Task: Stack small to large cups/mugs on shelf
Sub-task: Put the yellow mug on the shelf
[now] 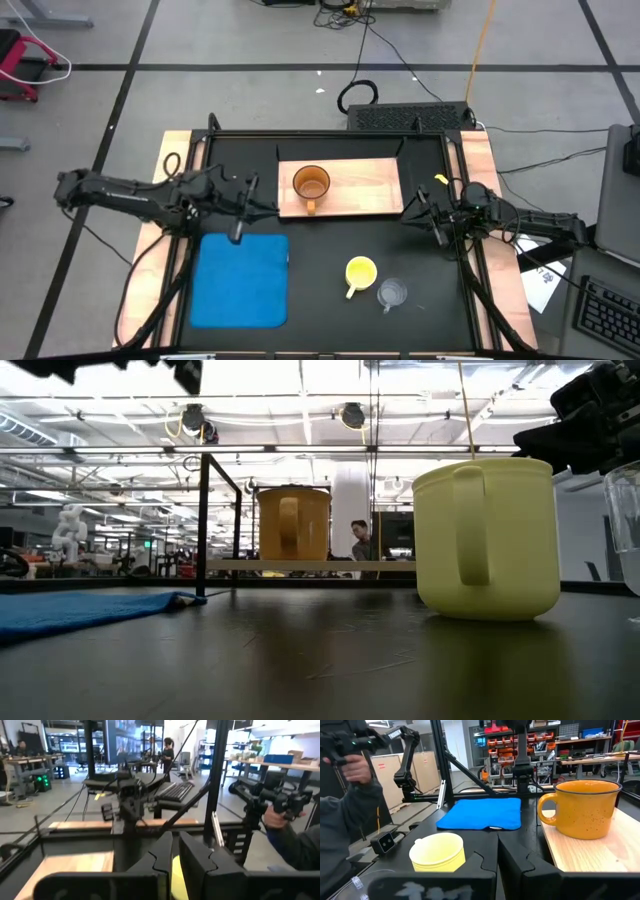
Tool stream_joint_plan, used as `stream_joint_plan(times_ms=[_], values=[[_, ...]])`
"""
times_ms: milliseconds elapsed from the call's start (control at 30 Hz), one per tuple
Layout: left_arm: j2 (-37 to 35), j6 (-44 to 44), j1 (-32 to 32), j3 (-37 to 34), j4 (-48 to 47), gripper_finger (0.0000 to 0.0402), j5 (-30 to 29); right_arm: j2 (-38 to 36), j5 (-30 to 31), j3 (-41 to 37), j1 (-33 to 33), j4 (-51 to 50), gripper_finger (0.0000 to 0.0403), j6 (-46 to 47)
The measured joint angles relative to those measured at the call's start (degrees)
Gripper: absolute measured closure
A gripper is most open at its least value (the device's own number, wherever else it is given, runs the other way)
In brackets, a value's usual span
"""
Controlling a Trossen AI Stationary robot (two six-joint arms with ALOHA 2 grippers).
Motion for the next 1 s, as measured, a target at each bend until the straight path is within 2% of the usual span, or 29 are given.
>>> stream_joint_plan(times_ms=[500, 1000], values=[[14.2, -0.4, -2.2, 17.7, -3.2, 0.0369, 0.8, 0.0, 0.0, 0.0, 0.0, -0.8, 0.0403, -0.2], [23.9, 0.5, -3.4, 28.5, -5.7, 0.0374, -0.2, 0.0, 0.2, 0.0, 0.0, -0.9, 0.0403, -0.2]])
